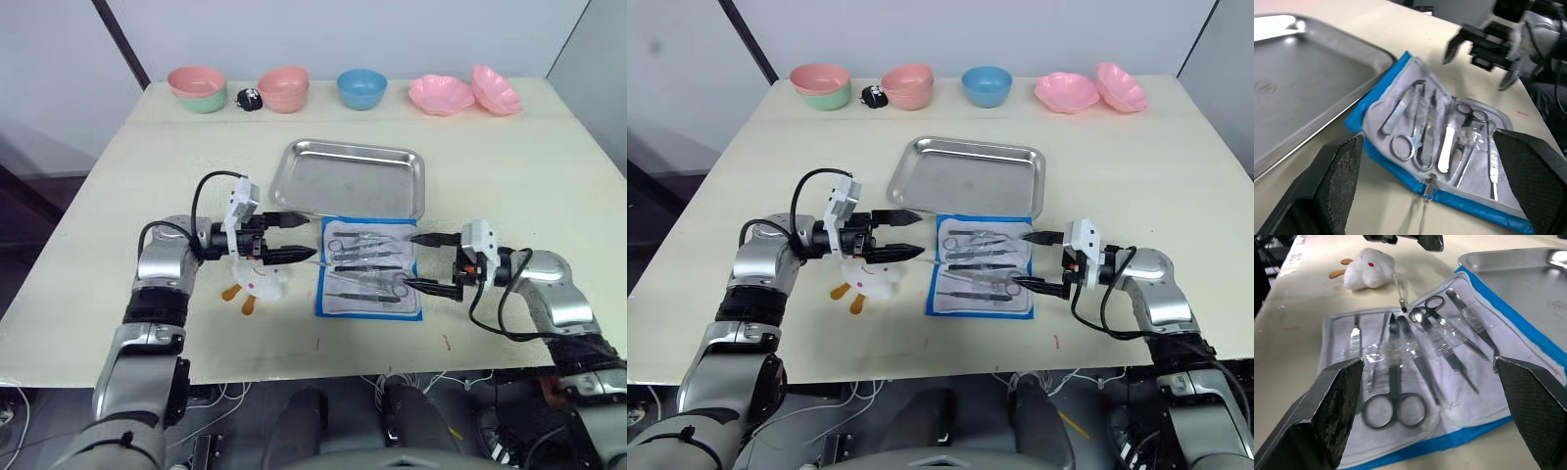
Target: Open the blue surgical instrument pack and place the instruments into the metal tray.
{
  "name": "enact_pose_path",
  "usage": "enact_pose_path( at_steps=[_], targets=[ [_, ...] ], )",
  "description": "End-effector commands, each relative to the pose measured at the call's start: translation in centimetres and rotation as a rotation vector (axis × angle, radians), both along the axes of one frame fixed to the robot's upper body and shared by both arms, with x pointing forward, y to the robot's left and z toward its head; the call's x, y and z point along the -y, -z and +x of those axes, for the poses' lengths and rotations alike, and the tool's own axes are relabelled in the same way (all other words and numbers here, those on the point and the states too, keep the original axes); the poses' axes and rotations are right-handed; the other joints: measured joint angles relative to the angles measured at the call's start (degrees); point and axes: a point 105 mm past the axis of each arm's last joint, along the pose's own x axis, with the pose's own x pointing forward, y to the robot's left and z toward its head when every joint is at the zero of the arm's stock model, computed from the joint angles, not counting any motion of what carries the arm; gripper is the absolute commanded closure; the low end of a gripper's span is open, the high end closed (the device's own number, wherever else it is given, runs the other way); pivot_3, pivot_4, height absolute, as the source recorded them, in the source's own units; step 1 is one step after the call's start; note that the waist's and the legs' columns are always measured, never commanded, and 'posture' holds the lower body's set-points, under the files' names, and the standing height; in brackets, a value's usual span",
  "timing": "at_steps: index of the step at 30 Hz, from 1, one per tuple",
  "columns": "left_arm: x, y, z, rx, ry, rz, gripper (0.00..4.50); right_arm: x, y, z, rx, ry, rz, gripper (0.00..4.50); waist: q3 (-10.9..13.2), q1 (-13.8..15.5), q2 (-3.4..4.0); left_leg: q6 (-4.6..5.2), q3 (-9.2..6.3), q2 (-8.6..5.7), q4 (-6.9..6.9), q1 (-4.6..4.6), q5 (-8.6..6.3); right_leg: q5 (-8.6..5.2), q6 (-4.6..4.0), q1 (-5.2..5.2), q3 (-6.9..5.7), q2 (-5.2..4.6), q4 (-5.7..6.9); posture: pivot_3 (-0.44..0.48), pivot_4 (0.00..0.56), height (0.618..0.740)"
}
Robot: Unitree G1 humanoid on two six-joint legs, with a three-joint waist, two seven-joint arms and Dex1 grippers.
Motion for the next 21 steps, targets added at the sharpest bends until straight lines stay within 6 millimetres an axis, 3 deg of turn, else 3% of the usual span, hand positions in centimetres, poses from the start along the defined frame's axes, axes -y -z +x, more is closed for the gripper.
enact_pose_path(
  at_steps=[1, 10, 21],
  targets=[
    [0.0, -1.0, -0.9, 0.091, 0.059, 0.032, 0.00, -0.7, -0.5, 0.6, 0.064, -0.039, -0.018, 0.04, 0.01, -0.09, 0.02, 0.00, 0.01, 0.00, 0.00, 0.00, 0.00, 0.00, 0.00, 0.00, 0.00, 0.00, 0.00, 0.000, 0.150, 0.740],
    [-0.2, -0.2, -1.9, 0.181, 0.127, 0.145, 0.00, -0.9, 1.2, 2.0, 0.049, -0.052, -0.046, 0.04, 0.04, -0.14, 0.06, 0.00, 0.02, 0.00, -0.01, 0.01, 0.00, 0.01, -0.01, 0.00, 0.05, -0.01, -0.02, 0.000, 0.150, 0.740],
    [-0.3, 0.3, -2.2, 0.199, 0.127, 0.152, 0.00, -0.3, 5.5, 1.8, -0.079, -0.076, -0.207, 0.04, 0.03, -0.25, 0.06, 0.00, 0.02, 0.04, -0.03, 0.17, 0.00, 0.01, -0.01, 0.08, 0.10, 0.02, 0.00, 0.000, 0.150, 0.740]
  ],
)
